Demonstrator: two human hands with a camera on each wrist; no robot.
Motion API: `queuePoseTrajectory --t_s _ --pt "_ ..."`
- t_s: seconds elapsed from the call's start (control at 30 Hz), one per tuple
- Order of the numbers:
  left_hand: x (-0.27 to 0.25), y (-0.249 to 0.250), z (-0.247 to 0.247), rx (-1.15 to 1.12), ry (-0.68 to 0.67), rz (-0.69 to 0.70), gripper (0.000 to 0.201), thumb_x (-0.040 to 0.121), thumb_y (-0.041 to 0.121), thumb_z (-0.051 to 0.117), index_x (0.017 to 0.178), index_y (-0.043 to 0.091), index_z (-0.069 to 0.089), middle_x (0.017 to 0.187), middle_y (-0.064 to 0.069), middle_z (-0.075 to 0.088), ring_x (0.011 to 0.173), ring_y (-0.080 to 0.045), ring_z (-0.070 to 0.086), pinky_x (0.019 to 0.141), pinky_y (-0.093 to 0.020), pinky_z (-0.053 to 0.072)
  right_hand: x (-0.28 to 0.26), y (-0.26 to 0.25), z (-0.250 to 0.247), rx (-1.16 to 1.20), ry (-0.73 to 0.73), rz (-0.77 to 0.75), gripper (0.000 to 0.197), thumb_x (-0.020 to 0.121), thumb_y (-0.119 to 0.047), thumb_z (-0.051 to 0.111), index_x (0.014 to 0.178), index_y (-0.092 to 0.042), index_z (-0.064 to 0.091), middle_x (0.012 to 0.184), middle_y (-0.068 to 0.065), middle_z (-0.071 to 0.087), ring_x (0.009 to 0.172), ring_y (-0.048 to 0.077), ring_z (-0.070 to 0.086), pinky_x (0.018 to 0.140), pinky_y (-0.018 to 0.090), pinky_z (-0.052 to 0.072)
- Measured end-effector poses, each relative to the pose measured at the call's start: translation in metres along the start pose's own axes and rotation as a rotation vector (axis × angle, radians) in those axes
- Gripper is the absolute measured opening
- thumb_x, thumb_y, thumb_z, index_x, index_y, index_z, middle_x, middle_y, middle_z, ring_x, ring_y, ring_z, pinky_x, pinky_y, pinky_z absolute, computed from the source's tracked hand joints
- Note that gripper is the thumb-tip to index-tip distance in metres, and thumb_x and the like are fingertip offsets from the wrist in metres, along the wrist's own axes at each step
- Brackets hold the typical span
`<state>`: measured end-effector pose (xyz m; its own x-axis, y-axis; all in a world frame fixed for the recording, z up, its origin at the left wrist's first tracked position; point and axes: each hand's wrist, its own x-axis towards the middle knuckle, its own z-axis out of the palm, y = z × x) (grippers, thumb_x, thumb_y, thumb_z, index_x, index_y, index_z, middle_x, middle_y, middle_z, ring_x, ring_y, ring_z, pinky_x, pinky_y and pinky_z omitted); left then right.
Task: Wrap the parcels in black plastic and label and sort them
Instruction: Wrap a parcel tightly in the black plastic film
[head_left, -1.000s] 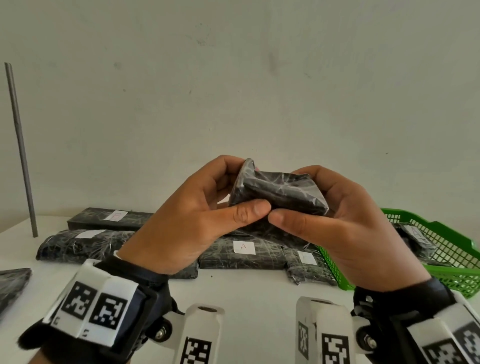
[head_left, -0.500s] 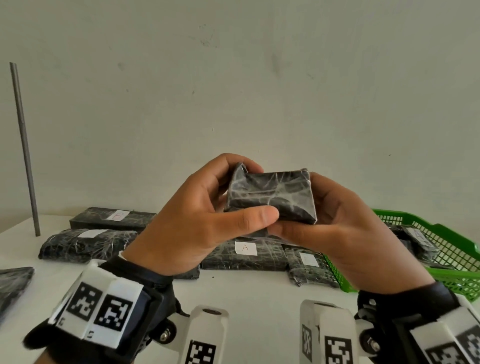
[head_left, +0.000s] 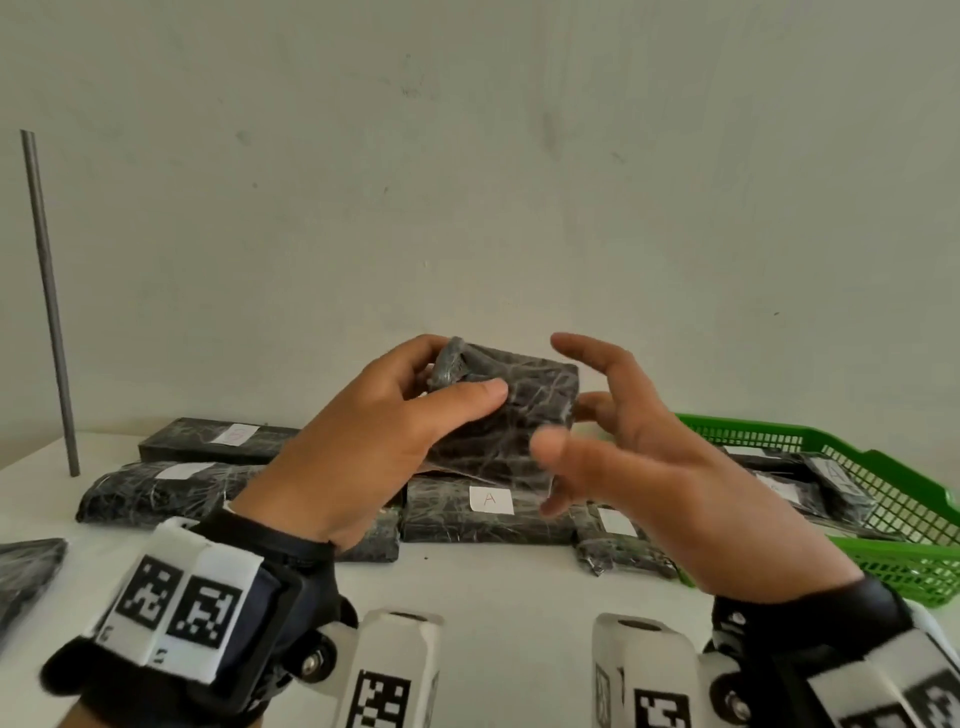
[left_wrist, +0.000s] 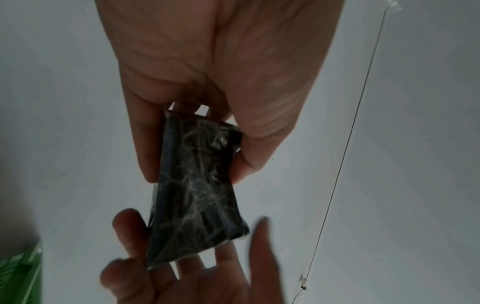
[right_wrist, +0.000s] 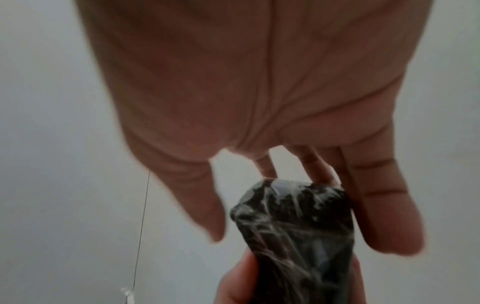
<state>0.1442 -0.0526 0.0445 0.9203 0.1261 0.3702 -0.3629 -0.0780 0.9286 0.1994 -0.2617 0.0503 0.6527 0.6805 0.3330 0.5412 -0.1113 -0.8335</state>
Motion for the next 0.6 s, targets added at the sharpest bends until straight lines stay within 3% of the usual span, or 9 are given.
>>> queuePoseTrajectory --t_s 0.07,0.13,0.23,0.37,0.4,0.43,0.5,0.53,0.6 --pt "0.001 -0.002 0.003 -0.025 0.009 -0.005 0.024 0.085 0.031 0.072 0.106 0.019 0.072 0.102 -0.003 0.079 0.096 -0.02 0.077 0.09 -0.041 0.057 0.003 0.003 0.002 -0.011 0.087 -0.012 0.074 0.077 -0.073 0.069 0.143 -0.048 0.047 0.12 -0.004 0.073 0.096 0.023 0.078 0.099 0.054 0.056" --pt "0.002 -0.006 0.007 -0.005 0.061 0.015 0.009 0.095 0.021 0.07 0.103 0.019 0.073 0.102 -0.005 0.078 0.095 -0.021 0.077 0.086 -0.039 0.058 0.006 0.004 0.006 -0.061 0.128 -0.029 0.054 0.085 -0.066 0.066 0.13 -0.037 0.062 0.117 -0.005 0.075 0.094 0.02 0.078 0.096 0.055 0.058" --pt "0.005 -0.013 0.014 0.046 0.14 0.064 0.008 0.093 0.019 0.072 0.101 0.02 0.072 0.103 -0.007 0.076 0.093 -0.022 0.076 0.083 -0.039 0.06 0.009 0.007 0.01 -0.09 0.165 0.003 0.025 0.097 -0.045 0.065 0.12 -0.034 0.067 0.112 -0.009 0.076 0.091 0.016 0.076 0.092 0.054 0.059" --pt "0.004 -0.015 0.023 0.043 0.138 0.059 0.013 0.09 0.029 0.073 0.102 0.023 0.07 0.108 -0.008 0.074 0.098 -0.025 0.075 0.086 -0.041 0.061 0.011 0.011 0.012 -0.023 0.222 0.003 0.028 0.084 -0.042 0.062 0.11 -0.034 0.068 0.106 -0.002 0.077 0.093 0.035 0.074 0.088 0.063 0.059" --pt "0.003 -0.015 0.025 0.056 0.143 0.064 0.009 0.094 0.024 0.072 0.102 0.021 0.069 0.107 -0.008 0.073 0.097 -0.023 0.075 0.083 -0.036 0.062 0.013 0.013 0.012 -0.028 0.236 0.004 0.026 0.084 -0.041 0.062 0.108 -0.032 0.069 0.102 -0.002 0.078 0.09 0.029 0.076 0.084 0.056 0.062" --pt "0.002 -0.016 0.027 0.076 0.155 0.073 0.005 0.096 0.02 0.07 0.102 0.019 0.069 0.105 -0.008 0.073 0.094 -0.021 0.075 0.079 -0.03 0.061 0.014 0.015 0.012 -0.036 0.247 0.004 0.022 0.087 -0.038 0.063 0.106 -0.028 0.069 0.095 -0.003 0.078 0.084 0.016 0.076 0.077 0.042 0.063" --pt "0.002 -0.019 0.032 0.099 0.183 0.068 0.004 0.097 0.018 0.068 0.101 0.018 0.067 0.102 -0.006 0.074 0.093 -0.019 0.074 0.074 -0.023 0.058 0.014 0.016 0.014 -0.026 0.261 0.025 0.012 0.092 -0.023 0.063 0.103 -0.019 0.067 0.082 -0.006 0.074 0.064 -0.003 0.065 0.059 0.017 0.051" --pt "0.002 -0.02 0.034 0.097 0.181 0.037 0.005 0.097 0.021 0.069 0.101 0.019 0.067 0.103 -0.005 0.074 0.094 -0.019 0.074 0.075 -0.023 0.058 0.013 0.015 0.014 -0.031 0.261 0.042 0.011 0.094 -0.018 0.061 0.104 -0.018 0.067 0.082 -0.007 0.072 0.06 -0.004 0.063 0.056 0.013 0.048" --pt "0.003 -0.019 0.035 0.066 0.124 -0.045 0.015 0.095 0.034 0.07 0.104 0.023 0.067 0.107 -0.006 0.075 0.101 -0.021 0.074 0.087 -0.034 0.059 0.012 0.015 0.01 -0.069 0.26 0.051 0.017 0.095 -0.019 0.059 0.11 -0.023 0.066 0.091 -0.007 0.076 0.071 0.0 0.07 0.064 0.017 0.053"
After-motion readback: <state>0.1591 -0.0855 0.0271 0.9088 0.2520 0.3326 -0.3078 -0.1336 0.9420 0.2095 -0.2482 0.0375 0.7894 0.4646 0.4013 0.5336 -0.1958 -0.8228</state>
